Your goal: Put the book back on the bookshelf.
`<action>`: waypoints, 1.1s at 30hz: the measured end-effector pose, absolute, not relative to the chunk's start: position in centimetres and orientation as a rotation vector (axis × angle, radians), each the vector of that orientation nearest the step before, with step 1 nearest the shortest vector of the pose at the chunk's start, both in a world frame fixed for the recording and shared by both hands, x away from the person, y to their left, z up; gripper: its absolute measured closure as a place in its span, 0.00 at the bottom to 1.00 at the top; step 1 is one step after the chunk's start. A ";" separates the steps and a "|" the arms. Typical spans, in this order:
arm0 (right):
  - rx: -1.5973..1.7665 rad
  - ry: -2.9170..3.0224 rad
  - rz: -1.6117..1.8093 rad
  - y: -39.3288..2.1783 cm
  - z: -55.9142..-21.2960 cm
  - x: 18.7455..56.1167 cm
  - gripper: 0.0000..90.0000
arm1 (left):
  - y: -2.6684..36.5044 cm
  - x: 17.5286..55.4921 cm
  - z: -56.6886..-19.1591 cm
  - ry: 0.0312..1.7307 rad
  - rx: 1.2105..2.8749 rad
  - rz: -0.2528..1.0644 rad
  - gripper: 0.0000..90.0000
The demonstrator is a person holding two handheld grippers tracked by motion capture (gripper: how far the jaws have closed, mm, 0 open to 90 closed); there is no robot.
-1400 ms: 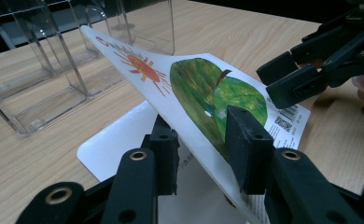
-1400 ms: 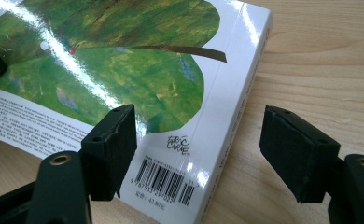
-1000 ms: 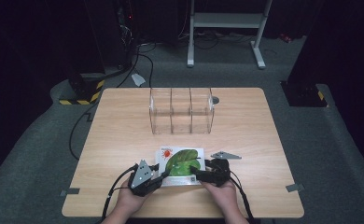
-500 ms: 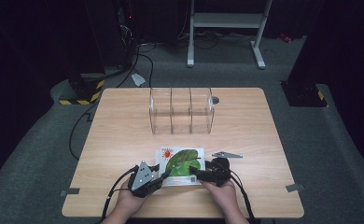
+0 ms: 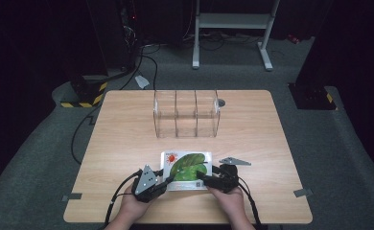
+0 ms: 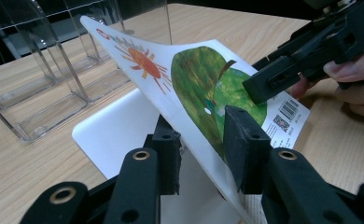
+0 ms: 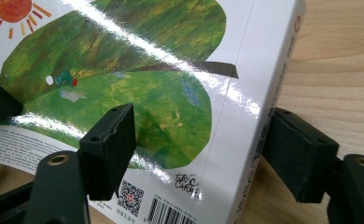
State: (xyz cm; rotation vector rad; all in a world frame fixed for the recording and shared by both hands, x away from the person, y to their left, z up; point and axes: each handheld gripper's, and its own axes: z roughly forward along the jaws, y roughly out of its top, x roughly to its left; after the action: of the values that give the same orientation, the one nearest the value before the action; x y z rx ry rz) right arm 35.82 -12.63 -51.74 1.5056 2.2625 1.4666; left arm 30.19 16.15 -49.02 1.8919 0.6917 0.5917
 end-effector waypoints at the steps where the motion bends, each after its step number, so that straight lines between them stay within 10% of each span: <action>1: 1.501 2.252 1.465 -12.6 -51.7 35.7 0.32 | 16.2 30.2 -49.0 0.694 1.891 0.592 0.75; 33: 1.263 2.061 1.442 -13.7 -49.5 32.7 0.47 | 16.2 31.5 -50.6 0.788 1.941 0.578 0.77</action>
State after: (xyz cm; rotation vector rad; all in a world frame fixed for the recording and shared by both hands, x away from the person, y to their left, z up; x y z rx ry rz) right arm 32.71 -13.68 -49.48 1.2628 2.0609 1.4419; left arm 31.50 16.20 -50.60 1.9413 0.7880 0.5776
